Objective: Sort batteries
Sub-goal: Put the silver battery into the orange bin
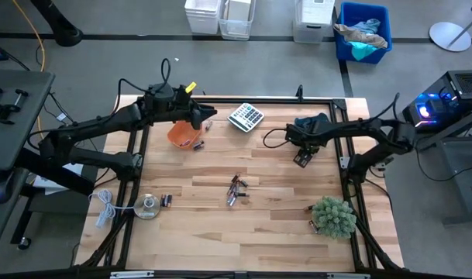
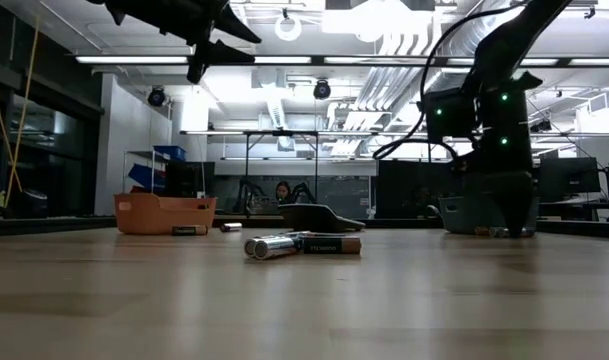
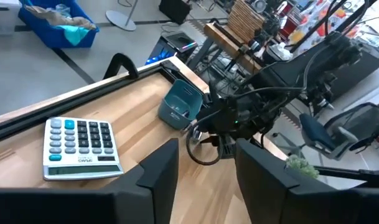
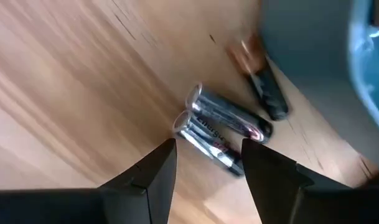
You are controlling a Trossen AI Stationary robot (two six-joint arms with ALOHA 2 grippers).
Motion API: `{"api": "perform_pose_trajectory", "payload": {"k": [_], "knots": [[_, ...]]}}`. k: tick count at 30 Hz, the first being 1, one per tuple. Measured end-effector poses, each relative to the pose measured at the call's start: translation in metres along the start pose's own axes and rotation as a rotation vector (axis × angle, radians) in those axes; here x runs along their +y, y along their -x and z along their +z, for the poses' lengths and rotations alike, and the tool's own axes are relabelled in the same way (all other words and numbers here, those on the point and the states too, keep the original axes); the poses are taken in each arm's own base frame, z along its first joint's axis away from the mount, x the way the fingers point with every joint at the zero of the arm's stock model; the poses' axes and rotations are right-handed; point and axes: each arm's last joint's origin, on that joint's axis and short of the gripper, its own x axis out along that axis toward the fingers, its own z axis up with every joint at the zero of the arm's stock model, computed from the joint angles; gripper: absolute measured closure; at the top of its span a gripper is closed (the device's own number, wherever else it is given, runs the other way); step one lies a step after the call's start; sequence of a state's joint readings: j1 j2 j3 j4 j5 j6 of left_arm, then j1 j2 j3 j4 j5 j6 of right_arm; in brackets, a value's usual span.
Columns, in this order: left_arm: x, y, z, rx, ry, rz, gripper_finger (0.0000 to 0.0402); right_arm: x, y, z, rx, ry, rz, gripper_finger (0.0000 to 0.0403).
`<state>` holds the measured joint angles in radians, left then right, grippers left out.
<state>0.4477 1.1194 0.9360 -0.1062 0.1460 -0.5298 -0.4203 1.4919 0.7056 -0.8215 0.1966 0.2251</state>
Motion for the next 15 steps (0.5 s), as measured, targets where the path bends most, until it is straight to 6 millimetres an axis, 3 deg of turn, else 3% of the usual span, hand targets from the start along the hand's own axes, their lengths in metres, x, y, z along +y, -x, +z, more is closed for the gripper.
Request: {"api": "perform_pose_trajectory", "payload": {"k": [9, 12, 15], "knots": [[-0.002, 0.000, -0.001, 0.005, -0.002, -0.005, 0.0254, 0.006, -0.010, 0.003, 0.054, 0.066, 0.045, 0.0234], [-0.003, 0.001, -0.002, 0.013, -0.004, -0.023, 0.0254, 0.013, -0.009, 0.001, 0.057, 0.096, 0.070, 0.0275], [-0.007, 0.007, 0.001, 0.013, -0.009, -0.080, 0.0254, 0.021, -0.007, -0.001, 0.066, 0.109, 0.113, 0.0346]]}}
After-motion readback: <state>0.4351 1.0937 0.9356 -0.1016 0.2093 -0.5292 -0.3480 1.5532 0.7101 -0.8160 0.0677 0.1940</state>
